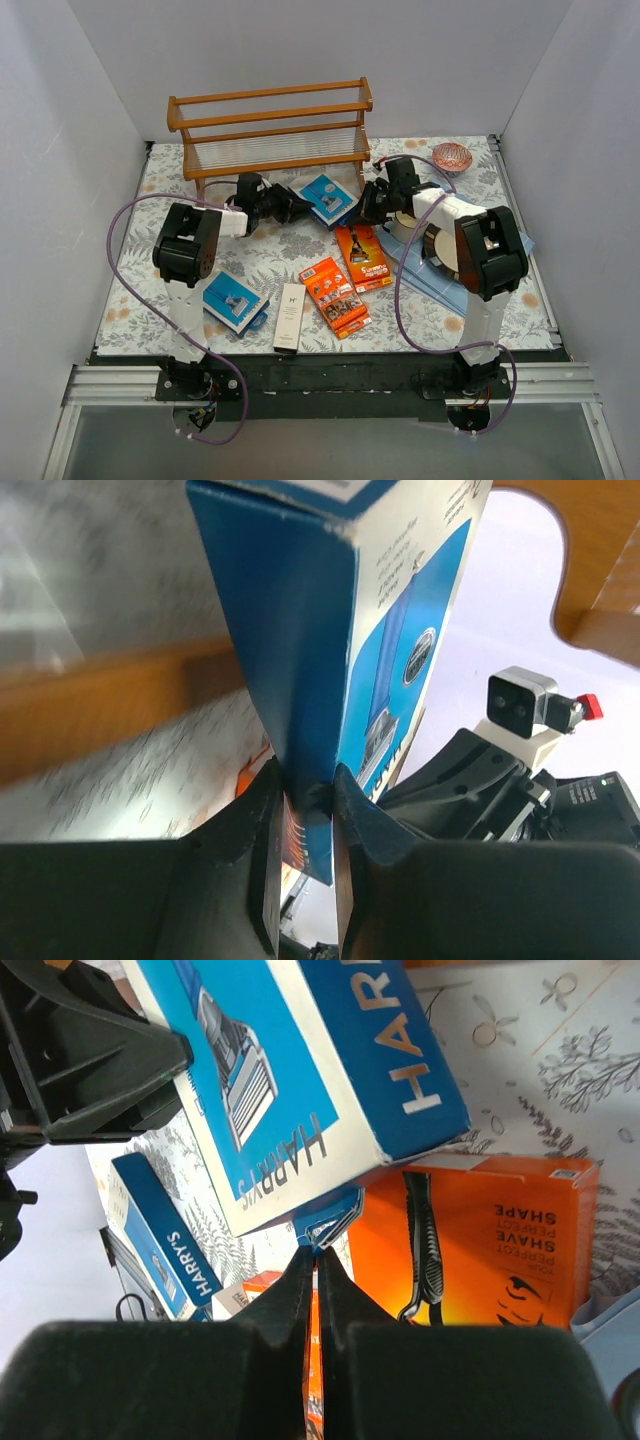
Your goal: Place and organize the shaving razors onto the shelf
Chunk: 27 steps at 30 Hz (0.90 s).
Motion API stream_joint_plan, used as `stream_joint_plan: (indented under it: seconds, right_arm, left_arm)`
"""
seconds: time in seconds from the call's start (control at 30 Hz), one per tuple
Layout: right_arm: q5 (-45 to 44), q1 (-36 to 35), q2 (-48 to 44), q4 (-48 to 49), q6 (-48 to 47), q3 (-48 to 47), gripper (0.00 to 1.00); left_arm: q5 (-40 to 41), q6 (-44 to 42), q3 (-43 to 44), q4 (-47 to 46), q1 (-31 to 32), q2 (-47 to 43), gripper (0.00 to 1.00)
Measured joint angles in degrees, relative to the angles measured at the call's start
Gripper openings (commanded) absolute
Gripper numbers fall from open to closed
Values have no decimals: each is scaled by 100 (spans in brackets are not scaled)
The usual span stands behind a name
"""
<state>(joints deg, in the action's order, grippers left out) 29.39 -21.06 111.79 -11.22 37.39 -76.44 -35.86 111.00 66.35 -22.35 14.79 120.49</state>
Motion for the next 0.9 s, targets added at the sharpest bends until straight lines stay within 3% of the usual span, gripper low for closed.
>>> stream_joint_plan:
  seconds: [0.07,0.13,0.4,0.5,0.6,0.7,0.77,0.9]
  right_arm:
    - [-33,7,0,70,-11,0,18]
    - [-70,13,0,96,-17,0,27]
    - [-70,-20,0,83,-37,4,29]
    - [-72,-24,0,85,-37,4,27]
    - [-72,-22,2,85,-35,2,27]
    - [-70,-22,2,85,-37,-9,26]
    - [-68,-22,4,87,-37,-26,26]
    - [-50,-22,9,94,-33,-31,26]
  left_arm:
    - [-39,-17,212,-28,15,155,27]
    - [-52,-39,422,-52,42,295,32]
    - [55,0,876,-160,118,599,58]
    - [116,-74,916,-26,127,599,61]
    - [146,-155,909,195,129,533,58]
    - [256,-197,699,452,122,262,30]
    - [297,-166,468,553,114,28,0]
    - [363,-98,271,573,111,-146,0]
